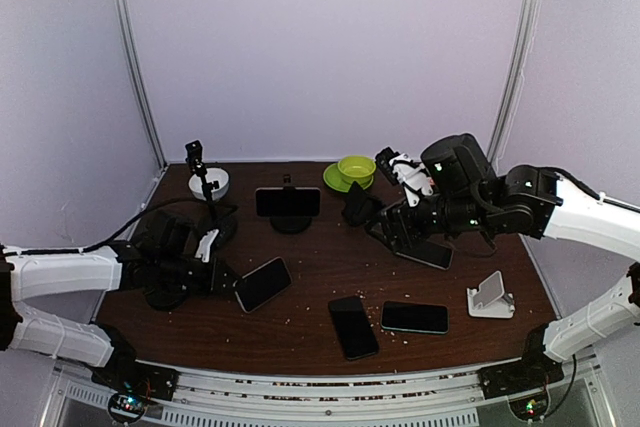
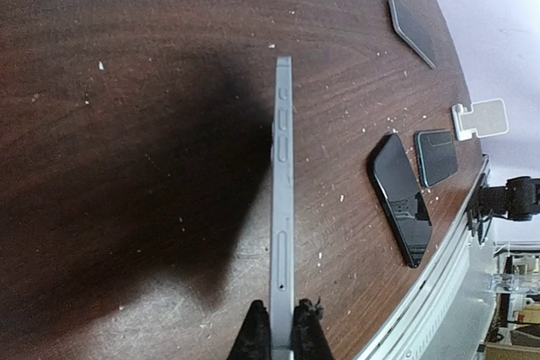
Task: Remove the phone from the phone stand
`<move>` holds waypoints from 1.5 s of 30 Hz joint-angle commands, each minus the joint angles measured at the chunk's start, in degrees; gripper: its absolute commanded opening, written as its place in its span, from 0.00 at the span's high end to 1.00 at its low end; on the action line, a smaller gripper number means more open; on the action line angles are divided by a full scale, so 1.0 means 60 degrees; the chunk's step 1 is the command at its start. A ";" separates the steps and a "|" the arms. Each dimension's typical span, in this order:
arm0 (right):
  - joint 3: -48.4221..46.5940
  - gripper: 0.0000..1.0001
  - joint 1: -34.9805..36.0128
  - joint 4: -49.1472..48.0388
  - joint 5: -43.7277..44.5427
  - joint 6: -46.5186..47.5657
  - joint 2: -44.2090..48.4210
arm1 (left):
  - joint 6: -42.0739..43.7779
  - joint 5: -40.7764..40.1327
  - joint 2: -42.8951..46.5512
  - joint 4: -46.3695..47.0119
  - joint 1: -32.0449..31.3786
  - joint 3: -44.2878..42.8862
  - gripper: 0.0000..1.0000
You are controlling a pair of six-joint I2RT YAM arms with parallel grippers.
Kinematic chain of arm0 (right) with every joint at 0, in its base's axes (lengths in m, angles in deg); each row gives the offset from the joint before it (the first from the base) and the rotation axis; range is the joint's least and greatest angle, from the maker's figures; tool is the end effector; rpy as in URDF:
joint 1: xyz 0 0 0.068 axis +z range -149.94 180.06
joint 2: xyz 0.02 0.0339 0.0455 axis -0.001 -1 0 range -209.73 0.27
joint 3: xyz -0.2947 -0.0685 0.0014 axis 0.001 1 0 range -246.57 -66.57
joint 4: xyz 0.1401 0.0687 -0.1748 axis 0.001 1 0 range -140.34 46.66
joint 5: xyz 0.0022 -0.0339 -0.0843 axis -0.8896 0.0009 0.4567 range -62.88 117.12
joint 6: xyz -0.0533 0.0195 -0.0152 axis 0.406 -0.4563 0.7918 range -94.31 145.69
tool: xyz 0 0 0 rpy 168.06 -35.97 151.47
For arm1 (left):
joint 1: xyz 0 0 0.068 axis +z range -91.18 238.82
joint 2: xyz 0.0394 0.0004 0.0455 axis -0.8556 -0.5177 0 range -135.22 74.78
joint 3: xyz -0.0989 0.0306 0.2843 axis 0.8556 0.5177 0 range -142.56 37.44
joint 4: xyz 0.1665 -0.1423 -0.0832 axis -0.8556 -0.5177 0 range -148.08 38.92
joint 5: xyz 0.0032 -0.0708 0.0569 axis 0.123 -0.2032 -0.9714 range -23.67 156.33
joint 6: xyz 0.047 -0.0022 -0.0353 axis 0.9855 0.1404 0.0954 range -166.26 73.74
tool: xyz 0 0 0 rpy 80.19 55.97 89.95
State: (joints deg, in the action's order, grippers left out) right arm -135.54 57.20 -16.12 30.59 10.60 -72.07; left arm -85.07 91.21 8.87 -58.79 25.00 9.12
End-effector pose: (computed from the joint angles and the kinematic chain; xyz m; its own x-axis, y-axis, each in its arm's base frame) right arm 0.1333 0.2018 0.3704 -0.5310 -0.3432 -0.7747 -0.6983 0.6952 0.1706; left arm 0.1450 -0.1187 0.2183 -0.9307 -0.0607 -0.3607 0.2151 0.7068 -0.6739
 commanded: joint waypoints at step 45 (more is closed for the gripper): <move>0.1001 0.25 -0.0541 -0.0810 -0.0156 -0.0561 0.0467 | 0.1379 -0.0068 0.0802 -0.1541 0.0276 -0.0175 0.57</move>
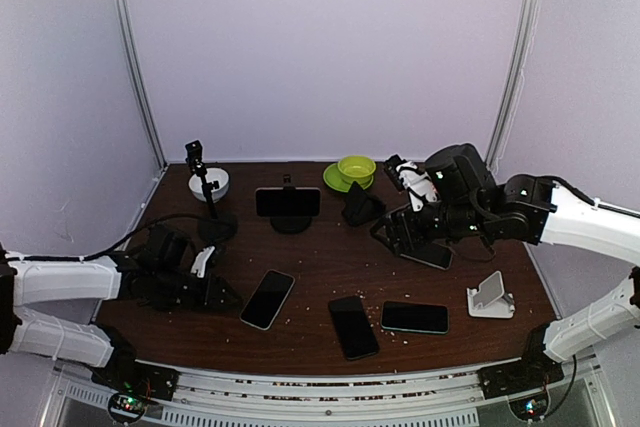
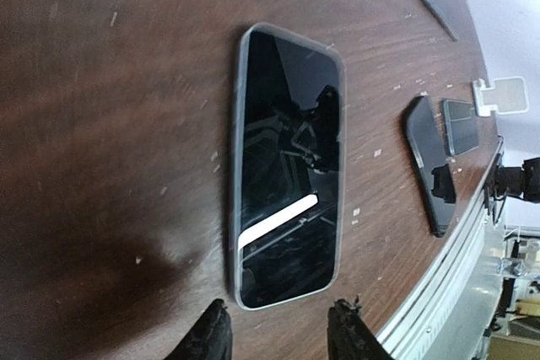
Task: Remove the phone from the phone stand
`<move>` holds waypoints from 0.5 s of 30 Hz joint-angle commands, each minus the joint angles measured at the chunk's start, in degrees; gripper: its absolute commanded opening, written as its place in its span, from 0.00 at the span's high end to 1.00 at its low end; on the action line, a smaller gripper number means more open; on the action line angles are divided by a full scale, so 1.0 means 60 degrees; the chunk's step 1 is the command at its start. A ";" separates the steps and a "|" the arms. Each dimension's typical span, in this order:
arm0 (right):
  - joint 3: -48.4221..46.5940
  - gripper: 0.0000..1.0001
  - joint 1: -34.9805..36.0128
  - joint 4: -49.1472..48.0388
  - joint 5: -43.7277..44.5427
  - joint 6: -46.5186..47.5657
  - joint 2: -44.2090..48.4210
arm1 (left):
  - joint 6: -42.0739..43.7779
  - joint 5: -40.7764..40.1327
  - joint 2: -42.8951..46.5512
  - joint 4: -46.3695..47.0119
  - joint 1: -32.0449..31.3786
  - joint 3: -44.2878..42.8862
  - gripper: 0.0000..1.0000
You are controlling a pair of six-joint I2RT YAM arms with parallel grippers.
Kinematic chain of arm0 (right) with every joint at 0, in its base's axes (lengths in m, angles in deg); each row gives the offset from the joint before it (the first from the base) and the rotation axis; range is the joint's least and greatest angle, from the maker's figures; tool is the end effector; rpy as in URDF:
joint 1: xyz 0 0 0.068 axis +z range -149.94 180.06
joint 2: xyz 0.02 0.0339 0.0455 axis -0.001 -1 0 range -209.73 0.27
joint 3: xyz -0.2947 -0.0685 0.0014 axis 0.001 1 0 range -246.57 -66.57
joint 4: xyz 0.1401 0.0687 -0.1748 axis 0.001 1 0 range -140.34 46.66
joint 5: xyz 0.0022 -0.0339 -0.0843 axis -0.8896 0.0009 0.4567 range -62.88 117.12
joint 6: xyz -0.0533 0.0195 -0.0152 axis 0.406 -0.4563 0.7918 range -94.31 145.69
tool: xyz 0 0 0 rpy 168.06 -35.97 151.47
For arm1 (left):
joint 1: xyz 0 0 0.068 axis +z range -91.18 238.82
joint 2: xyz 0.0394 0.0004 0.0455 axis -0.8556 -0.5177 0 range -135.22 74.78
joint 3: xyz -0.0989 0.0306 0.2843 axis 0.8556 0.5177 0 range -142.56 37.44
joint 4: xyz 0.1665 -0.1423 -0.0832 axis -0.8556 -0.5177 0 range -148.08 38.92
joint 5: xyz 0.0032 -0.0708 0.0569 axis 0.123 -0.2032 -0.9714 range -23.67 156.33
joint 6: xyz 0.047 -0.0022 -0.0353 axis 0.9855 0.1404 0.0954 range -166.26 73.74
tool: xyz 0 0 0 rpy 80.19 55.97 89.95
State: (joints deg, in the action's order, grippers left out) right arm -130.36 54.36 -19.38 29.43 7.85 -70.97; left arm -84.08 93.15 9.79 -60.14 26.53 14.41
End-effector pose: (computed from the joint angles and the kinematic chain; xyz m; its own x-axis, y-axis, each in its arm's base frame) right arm 0.1403 0.1926 0.3516 -0.5880 -0.2938 -0.7536 -0.6438 0.7340 0.2162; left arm 0.1305 -0.1052 0.1937 -0.9586 -0.0414 -0.2818 0.1633 0.7307 -0.6629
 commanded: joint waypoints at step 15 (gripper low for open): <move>-0.0294 0.23 -0.0200 -0.0536 0.0226 0.0043 0.0033 | 0.5082 -0.2016 0.1815 -0.3867 0.0013 -0.4688 0.03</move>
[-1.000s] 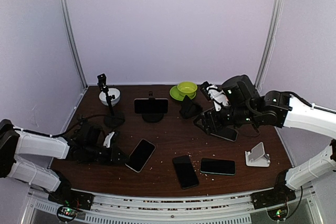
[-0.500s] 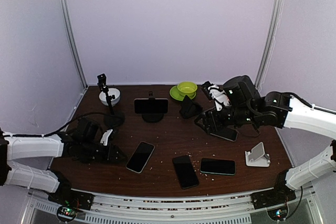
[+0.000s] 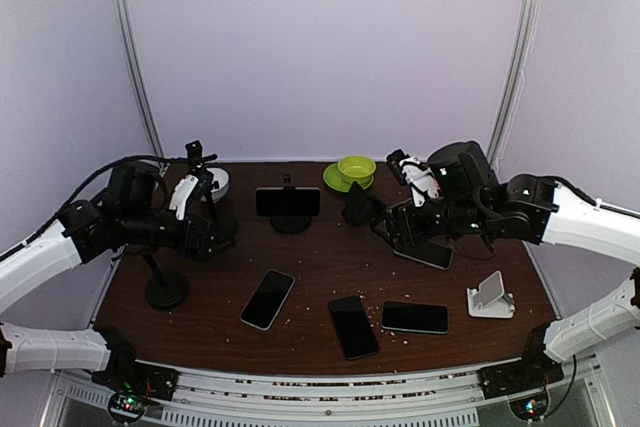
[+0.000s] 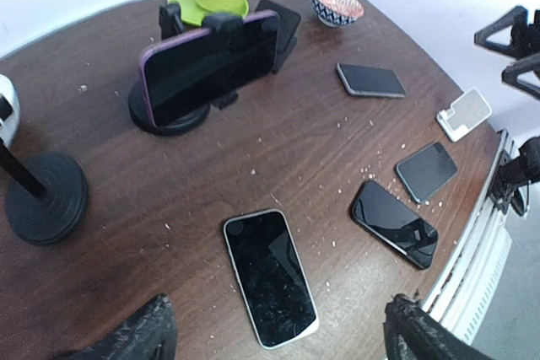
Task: Remove the phone from the phone stand
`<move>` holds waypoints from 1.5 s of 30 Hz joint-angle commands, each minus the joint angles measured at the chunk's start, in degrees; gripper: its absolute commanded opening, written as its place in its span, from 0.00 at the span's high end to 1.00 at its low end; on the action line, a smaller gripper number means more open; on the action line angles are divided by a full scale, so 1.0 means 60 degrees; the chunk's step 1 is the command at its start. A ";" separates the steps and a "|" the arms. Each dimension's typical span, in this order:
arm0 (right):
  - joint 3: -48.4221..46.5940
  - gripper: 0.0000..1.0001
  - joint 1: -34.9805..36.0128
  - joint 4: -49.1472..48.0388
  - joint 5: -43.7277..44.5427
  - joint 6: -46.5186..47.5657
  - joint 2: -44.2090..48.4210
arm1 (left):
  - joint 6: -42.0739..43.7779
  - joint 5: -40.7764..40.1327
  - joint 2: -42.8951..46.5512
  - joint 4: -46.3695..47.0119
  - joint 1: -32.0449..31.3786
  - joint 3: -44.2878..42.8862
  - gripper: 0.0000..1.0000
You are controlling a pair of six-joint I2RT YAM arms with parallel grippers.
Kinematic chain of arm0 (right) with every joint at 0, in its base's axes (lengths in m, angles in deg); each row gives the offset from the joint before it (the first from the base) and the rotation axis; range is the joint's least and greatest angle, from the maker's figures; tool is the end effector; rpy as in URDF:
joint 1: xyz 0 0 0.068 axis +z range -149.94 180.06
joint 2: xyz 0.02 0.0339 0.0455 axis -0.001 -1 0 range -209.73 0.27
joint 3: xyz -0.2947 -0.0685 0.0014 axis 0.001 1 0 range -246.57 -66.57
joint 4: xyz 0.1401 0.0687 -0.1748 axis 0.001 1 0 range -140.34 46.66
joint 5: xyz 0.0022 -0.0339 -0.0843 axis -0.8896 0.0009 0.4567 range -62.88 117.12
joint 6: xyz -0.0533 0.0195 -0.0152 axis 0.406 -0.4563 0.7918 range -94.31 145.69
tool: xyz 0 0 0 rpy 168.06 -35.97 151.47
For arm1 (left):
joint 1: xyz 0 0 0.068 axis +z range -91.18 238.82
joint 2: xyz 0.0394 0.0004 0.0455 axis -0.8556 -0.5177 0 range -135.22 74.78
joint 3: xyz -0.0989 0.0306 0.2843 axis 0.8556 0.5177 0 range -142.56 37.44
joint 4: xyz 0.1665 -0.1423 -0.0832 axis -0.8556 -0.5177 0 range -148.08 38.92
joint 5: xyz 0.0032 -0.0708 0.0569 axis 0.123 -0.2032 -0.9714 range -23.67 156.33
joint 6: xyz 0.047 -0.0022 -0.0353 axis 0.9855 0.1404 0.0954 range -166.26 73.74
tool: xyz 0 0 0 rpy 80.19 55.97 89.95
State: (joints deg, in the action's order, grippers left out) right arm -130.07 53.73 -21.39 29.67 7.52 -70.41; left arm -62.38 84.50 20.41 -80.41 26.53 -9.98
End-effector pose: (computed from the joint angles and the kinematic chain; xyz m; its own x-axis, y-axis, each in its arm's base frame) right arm 0.1425 0.1908 0.3554 -0.5762 -0.2577 -0.7756 -0.6356 0.7379 0.2269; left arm 0.1300 -0.0978 0.3186 -0.6805 0.1181 -0.7232 0.5530 0.7302 -0.4011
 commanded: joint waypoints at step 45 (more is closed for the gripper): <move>-0.1717 0.23 -0.0653 0.0939 -0.0235 0.1865 -0.0309 | 0.8634 0.2755 -0.8690 -0.2473 0.1852 -0.8127 0.33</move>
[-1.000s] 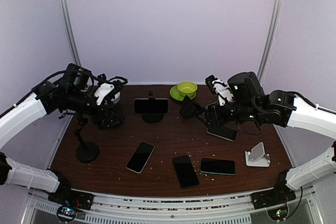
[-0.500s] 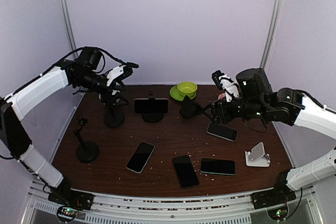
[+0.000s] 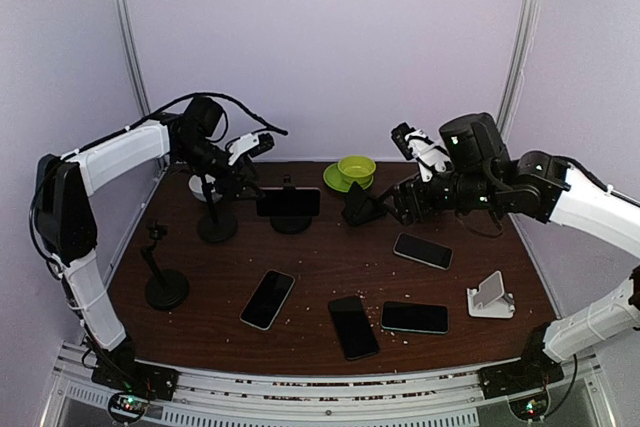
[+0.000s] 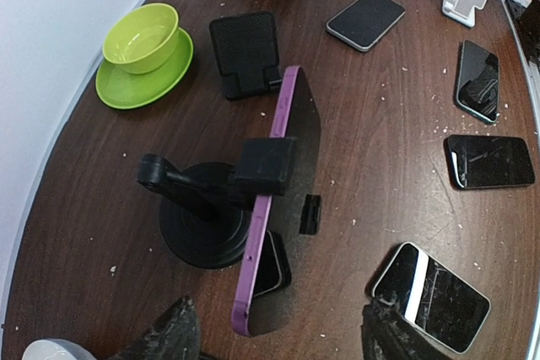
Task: Remove the phone from the phone stand
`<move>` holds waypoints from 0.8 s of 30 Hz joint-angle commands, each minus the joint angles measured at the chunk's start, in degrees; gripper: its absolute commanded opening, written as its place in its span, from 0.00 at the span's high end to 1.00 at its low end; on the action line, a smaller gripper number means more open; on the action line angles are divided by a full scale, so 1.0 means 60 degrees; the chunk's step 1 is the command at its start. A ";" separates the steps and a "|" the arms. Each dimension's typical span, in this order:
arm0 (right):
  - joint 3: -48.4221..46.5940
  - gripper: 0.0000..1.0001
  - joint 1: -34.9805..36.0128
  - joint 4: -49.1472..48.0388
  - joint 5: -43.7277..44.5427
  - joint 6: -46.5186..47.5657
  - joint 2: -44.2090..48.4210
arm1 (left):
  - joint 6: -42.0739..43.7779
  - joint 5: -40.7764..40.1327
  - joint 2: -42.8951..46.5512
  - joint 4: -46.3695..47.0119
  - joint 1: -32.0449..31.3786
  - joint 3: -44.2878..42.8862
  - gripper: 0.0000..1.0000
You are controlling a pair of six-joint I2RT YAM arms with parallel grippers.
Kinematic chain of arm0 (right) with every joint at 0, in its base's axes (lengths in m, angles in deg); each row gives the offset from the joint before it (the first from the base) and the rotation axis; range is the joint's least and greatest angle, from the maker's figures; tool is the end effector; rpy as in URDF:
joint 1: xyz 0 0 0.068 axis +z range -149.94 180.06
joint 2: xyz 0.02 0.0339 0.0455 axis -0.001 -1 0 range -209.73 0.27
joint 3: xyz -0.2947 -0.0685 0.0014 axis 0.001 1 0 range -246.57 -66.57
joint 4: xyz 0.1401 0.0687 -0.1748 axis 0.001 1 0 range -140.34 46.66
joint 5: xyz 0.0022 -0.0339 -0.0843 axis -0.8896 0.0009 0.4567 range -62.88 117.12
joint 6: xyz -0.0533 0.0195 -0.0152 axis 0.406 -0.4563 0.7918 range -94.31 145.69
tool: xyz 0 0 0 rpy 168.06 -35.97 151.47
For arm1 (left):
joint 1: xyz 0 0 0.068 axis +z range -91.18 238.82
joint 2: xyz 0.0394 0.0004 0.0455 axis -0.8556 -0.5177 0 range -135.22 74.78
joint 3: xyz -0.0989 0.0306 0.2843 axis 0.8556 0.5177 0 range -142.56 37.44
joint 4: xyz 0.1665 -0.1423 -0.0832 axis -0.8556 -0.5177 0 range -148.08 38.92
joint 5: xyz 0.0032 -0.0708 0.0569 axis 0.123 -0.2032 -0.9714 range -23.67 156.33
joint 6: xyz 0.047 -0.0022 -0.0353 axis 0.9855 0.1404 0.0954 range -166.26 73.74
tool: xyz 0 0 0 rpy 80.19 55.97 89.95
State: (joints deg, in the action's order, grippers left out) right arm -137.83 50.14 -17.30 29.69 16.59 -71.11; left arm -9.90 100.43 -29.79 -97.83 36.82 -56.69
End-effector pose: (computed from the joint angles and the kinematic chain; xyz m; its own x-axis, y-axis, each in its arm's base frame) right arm 0.1550 0.1824 0.3885 -0.4639 -0.3082 -0.8305 -0.6772 0.7278 0.1082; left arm 0.3401 -0.1631 0.3267 -0.2766 0.6413 -0.7157 0.9387 0.3398 -0.0583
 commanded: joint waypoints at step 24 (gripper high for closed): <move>-0.1132 0.23 -0.0182 0.0970 -0.0959 0.0908 -0.1156 | -0.1083 0.1388 -0.1405 0.1152 0.0142 -0.0250 0.74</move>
State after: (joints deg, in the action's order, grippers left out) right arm -143.34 49.40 -12.08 25.08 21.48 -77.97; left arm -14.91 105.04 -37.42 -93.06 37.26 -57.94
